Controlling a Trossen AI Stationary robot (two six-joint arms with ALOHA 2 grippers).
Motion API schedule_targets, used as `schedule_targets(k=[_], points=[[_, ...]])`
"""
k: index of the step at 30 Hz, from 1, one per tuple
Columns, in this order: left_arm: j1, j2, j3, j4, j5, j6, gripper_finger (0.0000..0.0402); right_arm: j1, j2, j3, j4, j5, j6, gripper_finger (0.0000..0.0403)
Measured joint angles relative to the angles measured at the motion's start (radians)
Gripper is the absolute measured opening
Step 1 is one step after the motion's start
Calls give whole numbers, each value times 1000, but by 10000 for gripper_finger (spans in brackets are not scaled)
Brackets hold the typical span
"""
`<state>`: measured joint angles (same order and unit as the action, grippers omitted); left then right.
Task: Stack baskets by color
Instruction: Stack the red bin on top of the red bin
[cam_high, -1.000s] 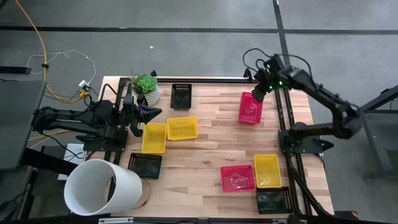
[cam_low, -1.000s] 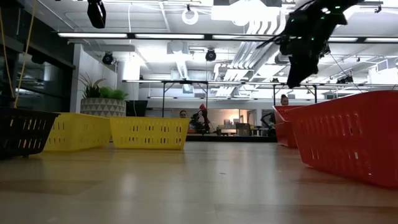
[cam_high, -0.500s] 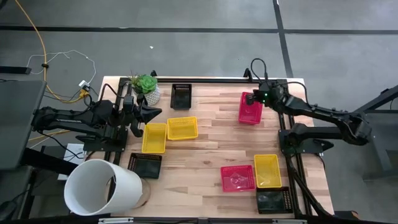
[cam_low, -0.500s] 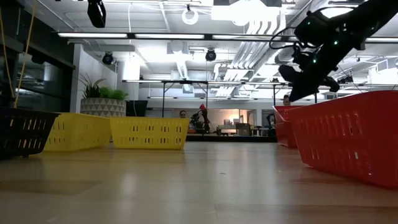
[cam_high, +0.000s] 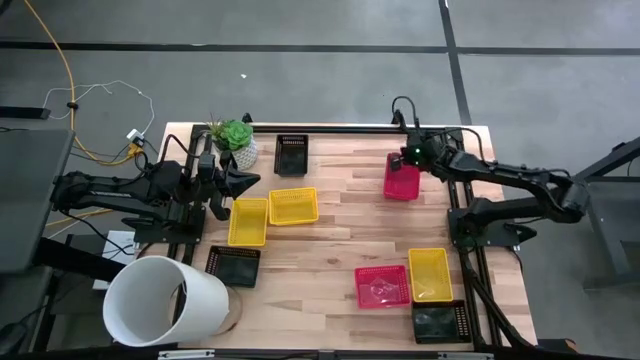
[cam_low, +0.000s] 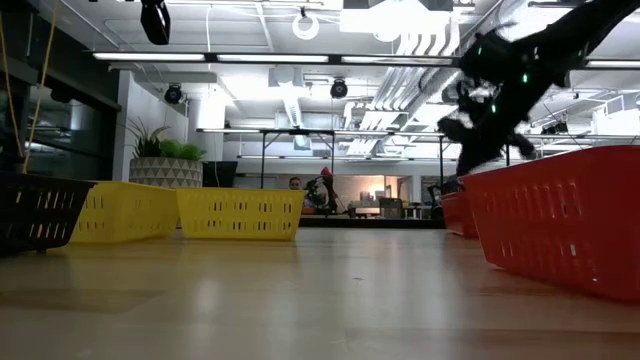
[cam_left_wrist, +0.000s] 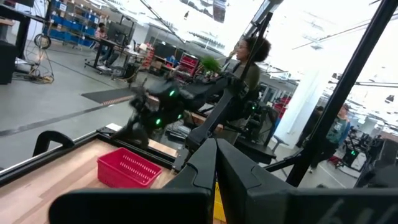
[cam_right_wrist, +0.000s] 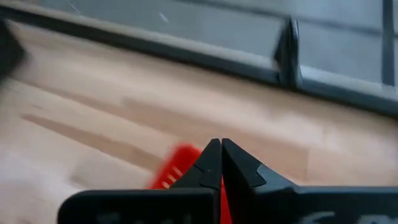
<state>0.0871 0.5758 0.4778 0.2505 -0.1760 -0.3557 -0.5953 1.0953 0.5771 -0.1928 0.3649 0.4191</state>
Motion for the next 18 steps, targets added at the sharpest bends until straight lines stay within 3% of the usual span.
schedule_targets(k=[4, 11, 18], points=[[0, 0, 0, 0, 0, 8, 0, 63, -127, 77, -18, -71, -81, 0], [-4, 0, 0, 0, 8, 49, 0, 218, -288, 143, 71, -416, -110, 0], [-3, 0, 0, 0, 8, 107, 0, 404, -298, 144, 106, -434, -74, 0]])
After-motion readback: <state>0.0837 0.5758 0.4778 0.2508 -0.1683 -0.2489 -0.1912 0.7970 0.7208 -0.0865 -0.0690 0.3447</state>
